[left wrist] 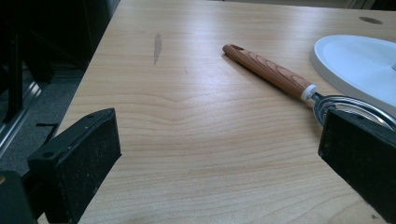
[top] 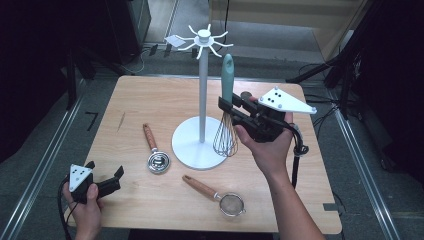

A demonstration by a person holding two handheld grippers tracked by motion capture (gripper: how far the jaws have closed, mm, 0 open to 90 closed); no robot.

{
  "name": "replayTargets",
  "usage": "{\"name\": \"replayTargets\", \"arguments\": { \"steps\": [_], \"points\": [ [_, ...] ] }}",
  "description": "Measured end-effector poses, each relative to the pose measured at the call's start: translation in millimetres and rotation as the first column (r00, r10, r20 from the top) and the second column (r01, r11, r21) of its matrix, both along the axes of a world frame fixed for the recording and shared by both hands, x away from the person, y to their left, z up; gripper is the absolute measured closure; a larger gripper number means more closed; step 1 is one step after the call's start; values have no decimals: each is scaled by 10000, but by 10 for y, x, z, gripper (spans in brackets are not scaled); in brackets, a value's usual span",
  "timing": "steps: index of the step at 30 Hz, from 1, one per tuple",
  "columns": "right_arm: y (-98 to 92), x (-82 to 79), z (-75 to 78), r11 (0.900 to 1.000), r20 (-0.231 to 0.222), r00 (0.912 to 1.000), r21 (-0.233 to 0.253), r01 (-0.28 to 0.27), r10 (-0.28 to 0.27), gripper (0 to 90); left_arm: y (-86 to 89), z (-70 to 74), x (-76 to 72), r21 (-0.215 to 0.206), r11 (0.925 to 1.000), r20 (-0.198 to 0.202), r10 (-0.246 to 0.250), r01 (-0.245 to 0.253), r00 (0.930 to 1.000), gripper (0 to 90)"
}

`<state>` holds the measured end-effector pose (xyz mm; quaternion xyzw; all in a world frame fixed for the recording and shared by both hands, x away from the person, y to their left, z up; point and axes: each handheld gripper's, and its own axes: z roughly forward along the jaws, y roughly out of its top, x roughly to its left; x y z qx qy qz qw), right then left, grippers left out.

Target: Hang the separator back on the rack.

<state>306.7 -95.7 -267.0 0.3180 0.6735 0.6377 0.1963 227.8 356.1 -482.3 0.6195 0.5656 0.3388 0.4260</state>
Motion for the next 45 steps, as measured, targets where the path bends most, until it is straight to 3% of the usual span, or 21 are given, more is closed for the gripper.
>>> {"name": "replayTargets", "arguments": {
  "steps": [14,45],
  "points": [
    [65,-8,11,9997,86,9996,-35,-258,258,712,-1,0,-1,4,10000,6,9,-9,10000,0],
    [140,157,9,9998,-155,9997,22,-173,174,711,-2,-1,1,26,10000,39,-11,11,10000,0]
  ]
}}
